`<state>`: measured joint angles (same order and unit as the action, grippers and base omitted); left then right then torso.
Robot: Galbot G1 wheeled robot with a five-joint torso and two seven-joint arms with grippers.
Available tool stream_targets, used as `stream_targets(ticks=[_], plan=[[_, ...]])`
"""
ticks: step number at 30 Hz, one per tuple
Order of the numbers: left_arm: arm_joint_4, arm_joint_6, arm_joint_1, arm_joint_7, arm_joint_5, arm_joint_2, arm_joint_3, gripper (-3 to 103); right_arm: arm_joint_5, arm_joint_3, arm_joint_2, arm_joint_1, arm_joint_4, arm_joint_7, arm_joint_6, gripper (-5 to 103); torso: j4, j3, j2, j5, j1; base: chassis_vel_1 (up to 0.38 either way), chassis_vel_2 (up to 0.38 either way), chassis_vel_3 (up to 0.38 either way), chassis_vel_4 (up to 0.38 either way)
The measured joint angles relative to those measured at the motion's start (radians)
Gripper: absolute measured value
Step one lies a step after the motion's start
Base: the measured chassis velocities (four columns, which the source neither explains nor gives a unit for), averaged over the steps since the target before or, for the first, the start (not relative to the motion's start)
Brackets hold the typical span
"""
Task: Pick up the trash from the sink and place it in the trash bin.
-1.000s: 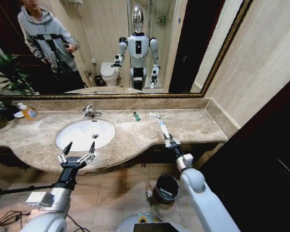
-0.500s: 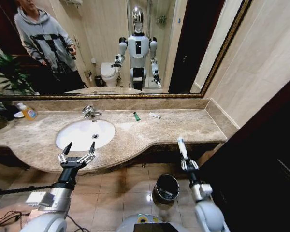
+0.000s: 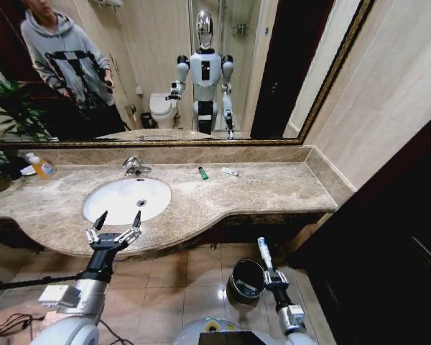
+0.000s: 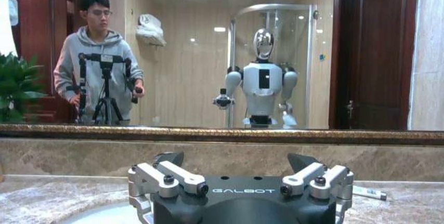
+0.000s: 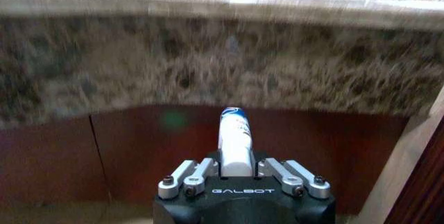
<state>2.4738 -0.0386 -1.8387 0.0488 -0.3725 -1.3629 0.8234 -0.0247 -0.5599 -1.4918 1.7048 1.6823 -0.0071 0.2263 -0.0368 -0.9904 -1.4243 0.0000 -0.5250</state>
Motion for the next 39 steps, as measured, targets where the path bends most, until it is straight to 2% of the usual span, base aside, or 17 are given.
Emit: stream_targets(ticks=[10,24,34,37,39], plan=[[0.000,0.000,0.000,0.000,0.000,0.000,0.000,100,0.083,0.004,0.026,-0.155,-0.284,-0.047,-0.036,25,-0.0001,0.000,0.000,0.0001,0.000,0.000,0.000,0.000,0.000],[0.000,0.000,0.000,0.000,0.000,0.000,0.000,100,0.206,0.024,0.045,-0.325,-0.639,-0.126,-0.045,25,0.0000,0.000,0.000,0.0001,0.000,0.000,0.000,0.000,0.000],[0.000,0.000,0.000,0.000,0.000,0.000,0.000,100,0.236,0.039,0.047,-0.479,-0.840,-0.130,-0.037,25,0.0000,0.000,0.000,0.0001,0.000,0.000,0.000,0.000,0.000],[0.000,0.000,0.000,0.000,0.000,0.000,0.000,100,0.273,0.040,0.038,-0.561,-0.940,-0.129,-0.023,25,-0.0001,0.000,0.000,0.0001,0.000,0.000,0.000,0.000,0.000],[0.000,0.000,0.000,0.000,0.000,0.000,0.000,100,0.337,0.036,0.030,-0.628,-1.053,-0.103,0.010,25,-0.0001,0.000,0.000,0.0001,0.000,0.000,0.000,0.000,0.000]])
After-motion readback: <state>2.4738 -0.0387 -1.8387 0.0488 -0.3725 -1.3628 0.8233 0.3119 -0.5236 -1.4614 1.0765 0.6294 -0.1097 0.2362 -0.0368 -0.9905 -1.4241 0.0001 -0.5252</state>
